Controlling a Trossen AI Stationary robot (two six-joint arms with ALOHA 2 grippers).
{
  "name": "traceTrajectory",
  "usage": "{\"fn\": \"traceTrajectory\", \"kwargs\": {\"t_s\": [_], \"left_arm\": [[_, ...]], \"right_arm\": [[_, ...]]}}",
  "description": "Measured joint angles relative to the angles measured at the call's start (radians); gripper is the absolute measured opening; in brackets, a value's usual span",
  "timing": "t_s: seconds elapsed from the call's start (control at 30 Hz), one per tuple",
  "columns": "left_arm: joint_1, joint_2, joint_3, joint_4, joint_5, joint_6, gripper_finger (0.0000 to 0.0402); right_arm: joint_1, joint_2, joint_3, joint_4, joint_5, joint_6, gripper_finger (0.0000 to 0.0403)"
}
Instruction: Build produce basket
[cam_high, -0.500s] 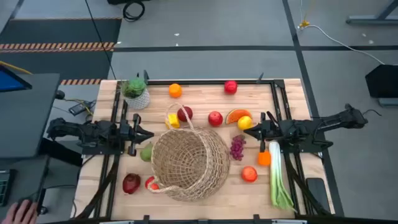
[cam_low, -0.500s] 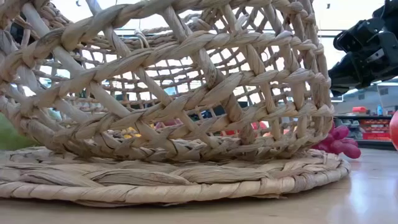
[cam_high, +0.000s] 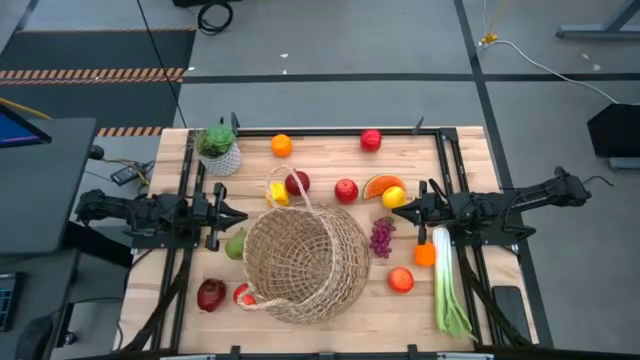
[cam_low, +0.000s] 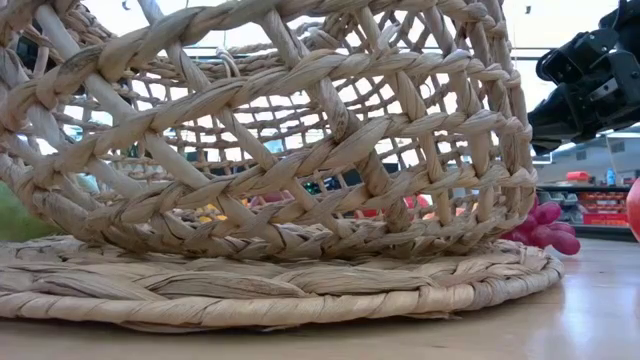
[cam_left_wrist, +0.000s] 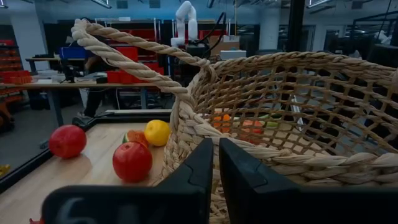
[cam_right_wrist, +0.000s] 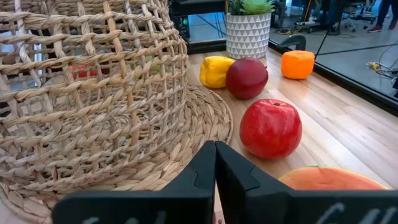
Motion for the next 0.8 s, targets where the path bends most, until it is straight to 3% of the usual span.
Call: {"fn": "traceTrajectory", "kwargs": {"t_s": [0.8], "left_arm": [[0.0, 0.0, 0.0, 0.0, 0.0, 0.0, 0.0035]], "right_arm": [[0.0, 0.0, 0.0, 0.001, 0.0, 0.0, 0.0016]]}}
